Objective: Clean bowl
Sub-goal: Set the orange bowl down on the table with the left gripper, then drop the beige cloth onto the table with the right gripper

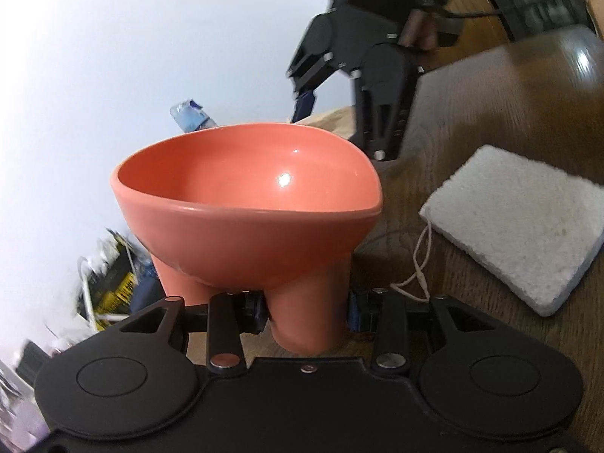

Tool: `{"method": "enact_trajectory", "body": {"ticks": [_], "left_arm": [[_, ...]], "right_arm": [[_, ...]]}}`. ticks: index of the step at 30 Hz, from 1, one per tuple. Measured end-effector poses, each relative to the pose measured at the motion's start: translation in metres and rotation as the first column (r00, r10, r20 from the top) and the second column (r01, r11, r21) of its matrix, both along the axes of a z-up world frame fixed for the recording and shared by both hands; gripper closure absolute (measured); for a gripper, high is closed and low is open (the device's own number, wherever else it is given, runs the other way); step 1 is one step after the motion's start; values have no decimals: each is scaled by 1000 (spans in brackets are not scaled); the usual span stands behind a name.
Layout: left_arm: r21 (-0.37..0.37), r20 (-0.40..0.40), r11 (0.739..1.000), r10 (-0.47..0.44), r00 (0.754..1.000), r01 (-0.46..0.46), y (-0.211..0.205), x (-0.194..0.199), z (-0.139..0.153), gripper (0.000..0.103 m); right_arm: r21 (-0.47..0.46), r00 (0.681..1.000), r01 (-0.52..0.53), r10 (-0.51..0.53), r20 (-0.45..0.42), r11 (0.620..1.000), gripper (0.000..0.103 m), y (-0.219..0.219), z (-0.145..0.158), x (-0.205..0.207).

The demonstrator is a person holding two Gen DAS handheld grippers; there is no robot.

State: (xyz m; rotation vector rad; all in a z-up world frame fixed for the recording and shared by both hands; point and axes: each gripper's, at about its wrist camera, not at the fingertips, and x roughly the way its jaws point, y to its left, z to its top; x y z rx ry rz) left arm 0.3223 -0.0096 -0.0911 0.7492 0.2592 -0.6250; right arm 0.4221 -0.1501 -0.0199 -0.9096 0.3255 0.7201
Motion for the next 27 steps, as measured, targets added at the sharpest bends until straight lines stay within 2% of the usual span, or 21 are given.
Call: {"method": "enact_trajectory", "body": {"ticks": [4,7,9,10,11,14,16,18,20,21,22,23,25,27], "left_arm": [[-102,-133,992,67,989,-81,11,22,12,61],[-174,-238,971,121,964,-165,19,34,20,61],[-225,-315,936,193,929,-271,27,43,23,61],[-235,-331,925,212,920,-298,29,46,25,61],[-246,-348,911,236,907,-332,28,49,27,61],[-276,-394,863,299,869,-422,26,54,33,62],[-298,-428,825,334,840,-480,28,61,34,62],[-324,-466,769,377,800,-551,27,74,33,61],[-326,-470,737,417,778,-592,23,82,31,59],[-320,-465,728,437,770,-606,22,82,31,52],[-313,-459,723,453,765,-616,22,81,31,41],[-314,-454,713,467,759,-627,24,79,33,35],[-337,-458,697,466,757,-633,32,70,37,11],[-340,-460,694,465,756,-634,37,64,40,11]], "right_arm": [[21,999,39,-40,13,999,22,-11,2,-12],[119,996,90,-91,1,989,18,-25,3,-30],[165,992,127,-128,-3,978,17,-31,3,-37],[208,986,165,-166,-16,964,16,-33,4,-42],[261,978,206,-201,-49,943,15,-36,6,-47],[381,964,259,-212,-163,887,13,-37,10,-55],[445,954,292,-222,-204,847,12,-31,13,-60],[501,948,308,-217,-233,808,11,-27,15,-63],[528,935,351,-257,-244,774,11,-24,13,-64],[539,927,372,-279,-249,756,11,-22,11,-65],[550,919,393,-301,-254,737,11,-21,10,-65],[561,910,414,-323,-259,717,11,-19,9,-65],[593,901,434,-324,-289,679,11,-24,7,-66],[636,875,482,-296,-383,603,10,-36,5,-72]]}}
